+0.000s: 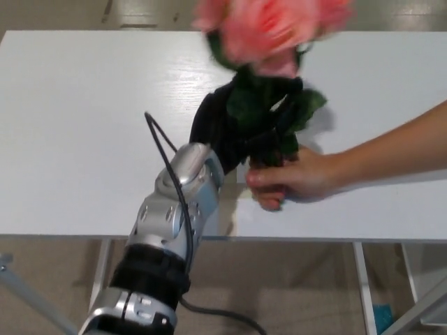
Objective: Use the left hand to pick up the rose and passes it to a human.
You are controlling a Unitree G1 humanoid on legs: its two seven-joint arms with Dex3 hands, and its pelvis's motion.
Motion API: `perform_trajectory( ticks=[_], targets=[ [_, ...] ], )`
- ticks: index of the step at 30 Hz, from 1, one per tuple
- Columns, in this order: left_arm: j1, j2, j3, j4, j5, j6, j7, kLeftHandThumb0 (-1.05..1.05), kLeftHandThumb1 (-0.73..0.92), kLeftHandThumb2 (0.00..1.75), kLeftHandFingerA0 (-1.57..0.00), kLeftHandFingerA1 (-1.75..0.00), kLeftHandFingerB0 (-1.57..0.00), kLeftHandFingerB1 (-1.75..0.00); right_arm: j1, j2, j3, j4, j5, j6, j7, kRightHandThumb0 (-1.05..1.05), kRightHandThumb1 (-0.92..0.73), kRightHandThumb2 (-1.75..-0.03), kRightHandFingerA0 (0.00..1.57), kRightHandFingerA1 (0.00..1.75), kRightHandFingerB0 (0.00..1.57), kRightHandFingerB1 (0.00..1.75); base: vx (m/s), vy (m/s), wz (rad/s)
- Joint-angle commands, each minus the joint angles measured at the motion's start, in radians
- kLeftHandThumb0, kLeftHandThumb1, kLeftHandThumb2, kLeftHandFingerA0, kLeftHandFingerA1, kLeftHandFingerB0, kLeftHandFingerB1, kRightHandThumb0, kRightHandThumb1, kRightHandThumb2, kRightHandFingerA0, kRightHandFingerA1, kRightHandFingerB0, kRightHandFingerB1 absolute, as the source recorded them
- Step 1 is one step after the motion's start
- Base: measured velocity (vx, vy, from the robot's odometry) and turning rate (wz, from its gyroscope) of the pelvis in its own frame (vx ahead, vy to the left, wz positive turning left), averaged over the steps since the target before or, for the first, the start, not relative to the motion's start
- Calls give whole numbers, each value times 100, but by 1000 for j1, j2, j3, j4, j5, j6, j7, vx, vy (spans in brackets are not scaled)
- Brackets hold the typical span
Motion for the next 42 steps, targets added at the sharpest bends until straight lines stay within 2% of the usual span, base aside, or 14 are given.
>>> perform_trajectory(
  ticks=[1,6,7,8,9,10,11,12,13,14,33,37,40,42],
  targets=[
    [76,-99,-12,11,4,32,13,-16,78,73,-103,-149,-83,-102,21,6,7,7,-11,-7,-10,-56,-78,-64,63,59,51,38,0,0,0],
    [63,-92,-8,3,0,48,24,-15,77,72,-103,-148,-85,-96,19,10,4,8,-6,-10,-9,-56,-78,-64,64,60,53,38,0,0,0],
    [66,-83,-15,-18,7,55,26,-16,81,66,-103,-142,-89,-73,17,11,3,7,-6,-9,-10,-56,-78,-63,64,60,52,38,0,0,0],
    [72,-73,-26,-42,19,62,31,-21,78,63,-108,-119,-84,-53,16,11,2,8,-5,-8,-10,-56,-78,-63,64,60,52,38,0,0,0],
    [76,-60,-37,-55,29,62,21,-37,68,61,-103,-58,-48,-36,16,10,1,8,-5,-7,-9,-56,-78,-63,64,60,52,38,0,0,0],
    [77,-18,-60,-76,36,69,-42,-69,46,79,-1,-18,0,-7,14,9,1,8,-4,-5,-7,-56,-78,-63,64,60,51,38,0,0,0],
    [69,19,-72,-85,26,81,-111,-69,46,79,-1,-18,0,-7,12,7,0,8,-4,-2,-8,-56,-78,-63,64,60,51,38,0,0,0],
    [60,46,-73,-83,8,90,-165,-78,47,79,0,0,0,-1,13,6,-1,8,-4,-3,-7,-56,-78,-63,64,60,51,38,0,0,0],
    [47,67,-73,-85,-1,109,-195,-75,47,59,0,0,0,0,13,6,-2,7,-3,-2,-6,-56,-78,-64,64,60,51,38,0,0,0],
    [29,96,-72,-86,-5,129,-224,-78,44,58,0,0,0,0,13,6,-2,7,-2,-2,-6,-56,-78,-63,64,60,51,38,0,0,0],
    [-18,377,-98,-165,19,182,-465,-73,47,56,0,0,0,0,7,8,4,9,-8,-6,-2,-56,-78,-63,63,59,52,38,0,0,0],
    [18,548,-29,-186,0,150,-574,-77,49,56,0,0,0,0,-4,4,5,9,-10,0,-8,-56,-78,-64,63,59,49,37,0,0,0],
    [23,561,-22,-186,-1,144,-586,-77,49,56,0,0,0,0,-4,4,5,9,-10,0,-9,-56,-78,-64,63,59,49,37,0,0,0],
    [133,681,84,-276,-70,160,-666,-79,50,56,0,0,0,0,2,0,4,10,-8,-4,-5,-57,-78,-64,63,59,49,37,0,0,0]
  ],
)
